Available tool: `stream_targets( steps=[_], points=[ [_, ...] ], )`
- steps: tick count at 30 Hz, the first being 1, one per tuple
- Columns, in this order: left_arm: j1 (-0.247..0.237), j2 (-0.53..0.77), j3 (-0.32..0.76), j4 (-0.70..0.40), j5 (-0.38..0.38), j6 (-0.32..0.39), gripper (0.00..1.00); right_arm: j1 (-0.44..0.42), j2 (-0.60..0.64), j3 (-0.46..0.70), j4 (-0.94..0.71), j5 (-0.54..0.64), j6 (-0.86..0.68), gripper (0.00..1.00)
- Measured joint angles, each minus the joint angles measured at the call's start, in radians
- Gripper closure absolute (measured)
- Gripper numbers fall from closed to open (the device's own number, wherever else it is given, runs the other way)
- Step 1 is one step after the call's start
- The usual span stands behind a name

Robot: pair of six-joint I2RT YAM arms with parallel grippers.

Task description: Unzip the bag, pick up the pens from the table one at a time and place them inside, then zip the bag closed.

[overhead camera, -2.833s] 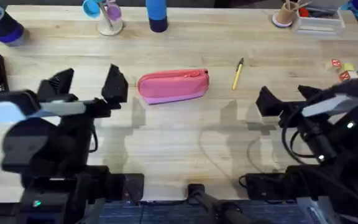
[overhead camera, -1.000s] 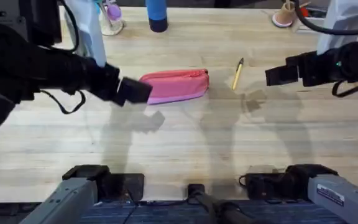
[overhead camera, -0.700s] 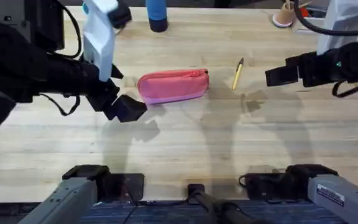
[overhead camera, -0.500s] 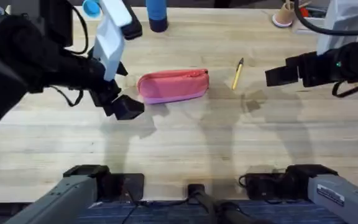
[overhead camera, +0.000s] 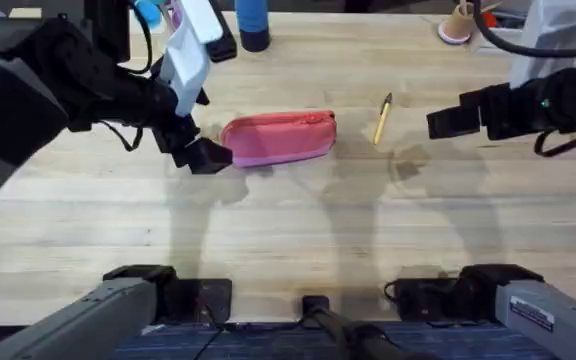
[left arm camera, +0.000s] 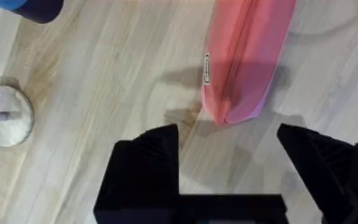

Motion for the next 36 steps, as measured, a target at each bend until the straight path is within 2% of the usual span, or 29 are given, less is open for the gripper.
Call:
stream_targets(
  steps=[5,15,23,25,30,34,36],
  points=[
    [0.0,0.021,0.001,0.018,0.015,-0.008,0.007,0.0,0.0,0.0,0.0,0.0,0.003,0.005],
    [0.0,0.162,0.001,0.059,0.072,-0.02,0.007,0.0,0.0,0.0,0.008,0.0,0.003,0.005],
    [0.0,0.197,0.001,0.089,0.156,-0.027,0.025,0.0,0.0,0.0,0.009,0.0,0.003,0.005],
    [0.0,0.201,0.001,0.09,0.168,-0.028,0.149,0.0,0.0,0.0,0.009,0.0,0.003,0.005],
    [0.0,0.202,0.001,0.09,0.18,-0.029,0.682,0.0,0.0,0.0,0.009,0.0,0.003,0.005],
    [0.0,0.203,0.001,0.089,0.184,-0.029,0.936,0.0,0.0,0.0,0.009,0.0,0.003,0.004],
    [-0.001,0.203,0.001,0.089,0.184,-0.03,0.954,0.0,0.0,0.0,0.011,-0.003,0.003,0.004]
  ],
)
